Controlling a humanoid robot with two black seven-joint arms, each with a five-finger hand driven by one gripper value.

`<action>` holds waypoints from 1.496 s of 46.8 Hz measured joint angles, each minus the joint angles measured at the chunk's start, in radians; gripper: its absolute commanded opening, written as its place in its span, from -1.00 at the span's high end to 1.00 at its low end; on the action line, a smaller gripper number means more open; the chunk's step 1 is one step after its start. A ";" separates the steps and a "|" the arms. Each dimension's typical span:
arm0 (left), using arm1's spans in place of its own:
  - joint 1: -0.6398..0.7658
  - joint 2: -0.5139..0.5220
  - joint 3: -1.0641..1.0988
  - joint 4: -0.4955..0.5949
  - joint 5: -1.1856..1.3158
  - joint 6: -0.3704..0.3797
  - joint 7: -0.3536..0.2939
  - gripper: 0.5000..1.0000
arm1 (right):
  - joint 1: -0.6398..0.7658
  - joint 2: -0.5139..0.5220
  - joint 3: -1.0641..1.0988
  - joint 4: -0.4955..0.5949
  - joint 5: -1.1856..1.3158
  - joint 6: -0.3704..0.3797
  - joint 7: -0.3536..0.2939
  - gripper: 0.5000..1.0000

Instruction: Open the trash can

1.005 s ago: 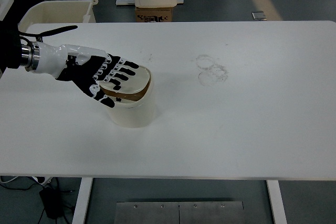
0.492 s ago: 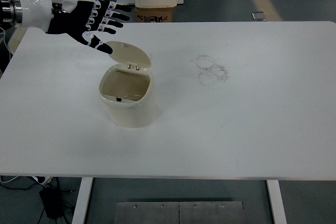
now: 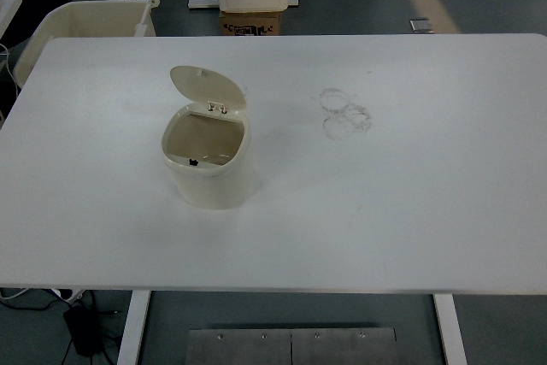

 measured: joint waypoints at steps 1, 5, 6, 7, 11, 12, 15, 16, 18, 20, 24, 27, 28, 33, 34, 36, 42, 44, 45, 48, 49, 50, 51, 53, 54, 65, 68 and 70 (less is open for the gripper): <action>0.005 -0.008 -0.003 0.030 -0.016 0.000 -0.017 -1.00 | 0.000 0.000 0.000 0.000 0.000 0.000 0.000 -0.97; 0.030 -0.031 -0.020 0.118 -0.072 0.000 -0.062 -1.00 | 0.000 0.000 0.000 0.000 0.000 0.000 0.000 -0.97; 0.037 -0.037 -0.026 0.137 -0.087 0.000 -0.071 -1.00 | -0.001 0.000 0.000 0.000 0.000 0.000 0.000 -0.97; 0.044 -0.041 -0.032 0.152 -0.099 0.000 -0.078 -1.00 | -0.001 0.000 0.000 0.000 0.000 0.000 0.000 -0.97; 0.097 -0.060 -0.077 0.219 -0.164 0.000 -0.097 -1.00 | -0.001 0.000 0.000 0.000 0.000 0.000 0.000 -0.97; 0.116 -0.065 -0.089 0.235 -0.183 0.000 -0.100 -1.00 | -0.001 0.000 0.000 0.000 0.000 0.000 0.000 -0.97; 0.164 -0.076 -0.120 0.266 -0.218 0.001 -0.104 -1.00 | -0.001 0.000 0.000 0.000 0.000 0.000 0.000 -0.97; 0.187 -0.077 -0.141 0.280 -0.230 0.001 -0.105 -1.00 | -0.002 0.000 0.000 0.000 0.000 0.000 -0.001 -0.97; 0.223 -0.079 -0.173 0.298 -0.242 0.001 -0.114 -1.00 | -0.002 0.000 0.000 0.000 0.001 0.000 0.000 -0.97; 0.266 -0.081 -0.213 0.317 -0.249 0.002 -0.134 -1.00 | -0.001 0.000 0.000 0.000 0.001 0.000 0.000 -0.97; 0.338 -0.094 -0.282 0.335 -0.252 0.001 -0.172 -1.00 | -0.002 0.000 0.000 0.000 0.002 0.000 0.000 -0.97; 0.394 -0.099 -0.327 0.342 -0.252 0.001 -0.183 -1.00 | -0.002 0.000 0.000 0.000 0.002 0.000 -0.001 -0.97; 0.419 -0.100 -0.342 0.344 -0.253 0.001 -0.185 -1.00 | -0.001 0.000 0.000 0.000 0.002 0.000 0.000 -0.97; 0.484 -0.114 -0.399 0.353 -0.254 0.002 -0.187 -1.00 | -0.002 0.000 0.000 0.000 0.002 0.000 -0.001 -0.97; 0.504 -0.121 -0.409 0.356 -0.253 0.002 -0.186 -1.00 | -0.002 0.000 0.000 0.000 0.001 0.000 -0.001 -0.97; 0.525 -0.128 -0.423 0.362 -0.253 0.002 -0.186 -1.00 | -0.001 0.000 0.000 0.000 0.002 0.000 0.000 -0.97; 0.595 -0.135 -0.456 0.380 -0.254 0.003 -0.186 -1.00 | -0.001 0.000 0.000 0.000 0.002 0.000 0.000 -0.97; 0.613 -0.136 -0.464 0.382 -0.254 0.003 -0.186 -1.00 | -0.002 0.000 0.000 0.000 0.002 0.000 0.000 -0.97; 0.622 -0.137 -0.467 0.384 -0.254 0.003 -0.186 -1.00 | -0.002 0.000 0.000 0.000 0.002 0.000 0.000 -0.97; 0.650 -0.146 -0.478 0.388 -0.254 0.003 -0.187 -1.00 | -0.002 0.000 0.000 0.000 0.002 0.000 0.000 -0.97; 0.656 -0.149 -0.480 0.389 -0.254 0.003 -0.187 -1.00 | -0.002 0.000 0.000 0.000 0.002 0.000 0.000 -0.97; 0.662 -0.152 -0.483 0.390 -0.254 0.003 -0.187 -1.00 | -0.002 0.000 0.000 0.000 0.002 0.000 0.000 -0.97; 0.667 -0.155 -0.486 0.392 -0.255 0.003 -0.187 -1.00 | -0.003 0.000 0.000 0.000 0.002 0.000 0.000 -0.97; 0.682 -0.157 -0.494 0.396 -0.256 0.003 -0.187 -1.00 | -0.003 0.000 0.000 0.000 0.002 0.000 0.000 -0.97; 0.687 -0.158 -0.497 0.397 -0.258 0.003 -0.187 -1.00 | -0.003 0.000 0.000 0.000 0.002 0.000 0.000 -0.97; 0.722 -0.178 -0.509 0.409 -0.290 0.003 -0.187 -1.00 | -0.002 0.000 0.000 0.000 0.002 0.000 0.000 -0.97; 0.725 -0.185 -0.509 0.410 -0.290 0.003 -0.187 -1.00 | -0.002 0.000 0.000 0.000 0.002 0.000 0.000 -0.97; 0.729 -0.186 -0.509 0.411 -0.290 0.003 -0.187 -1.00 | -0.002 0.000 0.000 0.000 0.002 0.000 0.000 -0.97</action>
